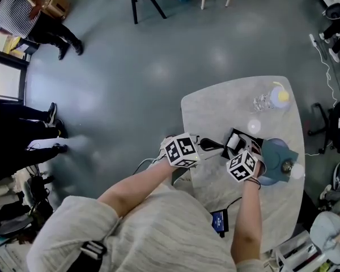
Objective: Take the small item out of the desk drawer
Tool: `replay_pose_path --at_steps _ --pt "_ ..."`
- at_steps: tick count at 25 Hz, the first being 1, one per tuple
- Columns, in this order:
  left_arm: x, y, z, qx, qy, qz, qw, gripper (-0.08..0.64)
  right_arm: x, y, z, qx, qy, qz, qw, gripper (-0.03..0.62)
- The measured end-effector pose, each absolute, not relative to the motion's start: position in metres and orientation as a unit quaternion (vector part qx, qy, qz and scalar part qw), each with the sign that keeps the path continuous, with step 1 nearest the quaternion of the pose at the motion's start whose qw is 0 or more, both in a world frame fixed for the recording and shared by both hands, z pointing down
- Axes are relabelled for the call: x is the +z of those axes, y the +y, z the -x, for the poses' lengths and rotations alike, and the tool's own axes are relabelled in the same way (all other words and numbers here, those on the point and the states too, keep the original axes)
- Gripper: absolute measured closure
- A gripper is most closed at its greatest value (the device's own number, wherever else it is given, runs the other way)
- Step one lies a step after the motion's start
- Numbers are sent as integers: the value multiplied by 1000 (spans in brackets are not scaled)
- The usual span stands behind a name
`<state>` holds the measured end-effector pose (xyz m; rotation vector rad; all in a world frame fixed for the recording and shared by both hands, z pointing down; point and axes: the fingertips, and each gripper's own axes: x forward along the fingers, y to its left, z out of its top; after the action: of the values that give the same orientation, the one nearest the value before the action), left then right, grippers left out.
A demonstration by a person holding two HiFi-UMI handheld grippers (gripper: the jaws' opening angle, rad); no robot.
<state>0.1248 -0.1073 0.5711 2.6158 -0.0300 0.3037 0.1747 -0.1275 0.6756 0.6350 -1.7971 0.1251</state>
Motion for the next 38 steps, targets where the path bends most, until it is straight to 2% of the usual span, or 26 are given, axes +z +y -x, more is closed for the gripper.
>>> replay_pose_path --at_steps 7,12,24,38 --pt "561 -106 -125 110 -10 -964 241 545 652 -131 -172 76 -779 -324 532 353" --pt "554 -102 -123 108 -10 -966 234 545 629 -129 -173 110 -788 -384 468 353" --pt "535 -92 -122 105 -6 -971 213 545 569 -121 -186 217 -795 -531 198 353" --pt "513 -76 -132 104 9 -977 184 545 508 -88 -183 190 -805 -555 90 353"
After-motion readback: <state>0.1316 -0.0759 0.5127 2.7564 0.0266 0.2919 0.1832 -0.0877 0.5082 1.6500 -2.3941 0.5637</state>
